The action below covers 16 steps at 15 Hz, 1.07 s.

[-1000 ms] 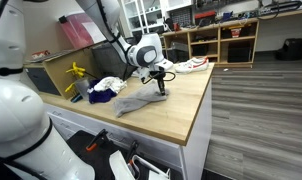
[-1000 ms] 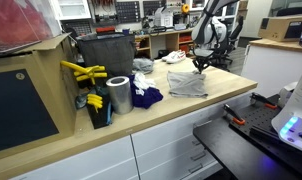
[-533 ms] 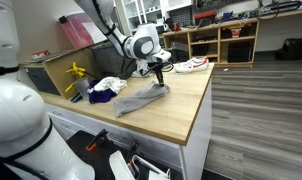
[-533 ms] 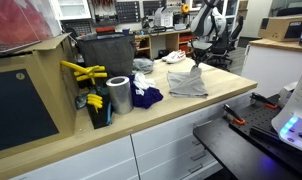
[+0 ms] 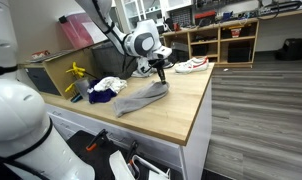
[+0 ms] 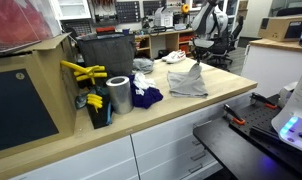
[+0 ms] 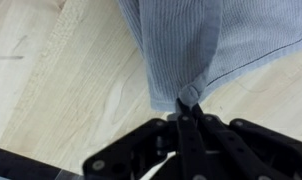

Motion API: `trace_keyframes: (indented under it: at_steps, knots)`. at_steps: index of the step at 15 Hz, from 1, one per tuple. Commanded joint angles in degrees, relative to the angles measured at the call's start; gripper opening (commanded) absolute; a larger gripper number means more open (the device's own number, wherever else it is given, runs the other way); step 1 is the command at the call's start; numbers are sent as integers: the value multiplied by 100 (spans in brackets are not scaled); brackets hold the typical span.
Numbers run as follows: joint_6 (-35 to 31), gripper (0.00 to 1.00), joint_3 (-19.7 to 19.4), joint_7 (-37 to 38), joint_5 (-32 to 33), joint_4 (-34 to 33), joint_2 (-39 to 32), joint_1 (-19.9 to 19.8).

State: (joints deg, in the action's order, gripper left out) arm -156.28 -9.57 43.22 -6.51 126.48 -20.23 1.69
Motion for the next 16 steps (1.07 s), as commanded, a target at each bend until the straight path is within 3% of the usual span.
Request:
trace_keyframes:
  at_steps: [1,8,16]
  knots:
    - [128,1,-55,109,127,-127,-17,132]
    - [215,1,79,127,33,-625,-283,305]
    - [492,1,287,72,-99,-1711,-1115,368]
